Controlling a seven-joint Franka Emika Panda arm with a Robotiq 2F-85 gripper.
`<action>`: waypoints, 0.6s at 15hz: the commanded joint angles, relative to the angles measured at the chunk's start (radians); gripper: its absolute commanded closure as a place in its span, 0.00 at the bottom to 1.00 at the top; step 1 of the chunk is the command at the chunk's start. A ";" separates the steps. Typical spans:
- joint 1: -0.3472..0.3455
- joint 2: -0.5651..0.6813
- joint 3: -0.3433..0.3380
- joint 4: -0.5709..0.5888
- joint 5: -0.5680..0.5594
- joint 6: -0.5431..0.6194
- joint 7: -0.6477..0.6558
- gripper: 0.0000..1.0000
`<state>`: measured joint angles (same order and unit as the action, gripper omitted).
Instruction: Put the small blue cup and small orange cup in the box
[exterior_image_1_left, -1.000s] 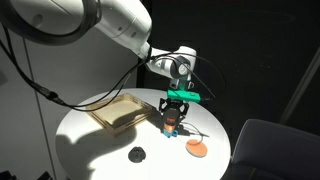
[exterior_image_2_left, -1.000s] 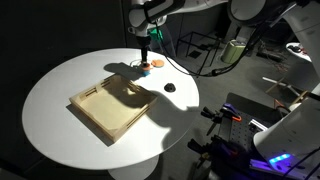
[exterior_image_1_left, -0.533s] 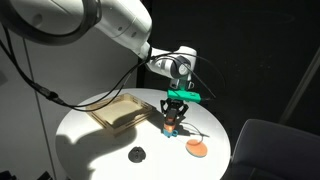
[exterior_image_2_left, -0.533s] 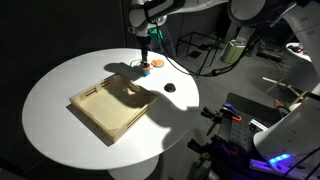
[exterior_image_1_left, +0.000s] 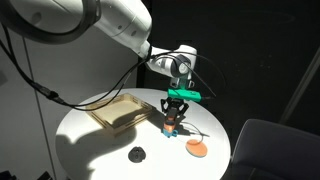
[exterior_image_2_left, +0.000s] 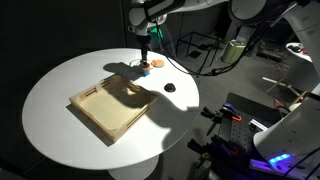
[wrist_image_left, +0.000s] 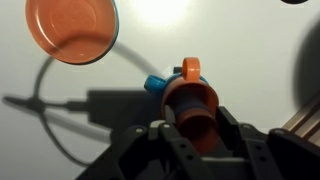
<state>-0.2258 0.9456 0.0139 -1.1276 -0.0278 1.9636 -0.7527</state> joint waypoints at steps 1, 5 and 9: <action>-0.002 -0.033 0.007 -0.001 -0.012 -0.011 -0.021 0.80; 0.003 -0.069 0.009 -0.011 -0.012 -0.005 -0.021 0.80; 0.010 -0.106 0.011 -0.021 -0.013 0.002 -0.021 0.80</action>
<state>-0.2170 0.8822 0.0194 -1.1272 -0.0278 1.9643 -0.7528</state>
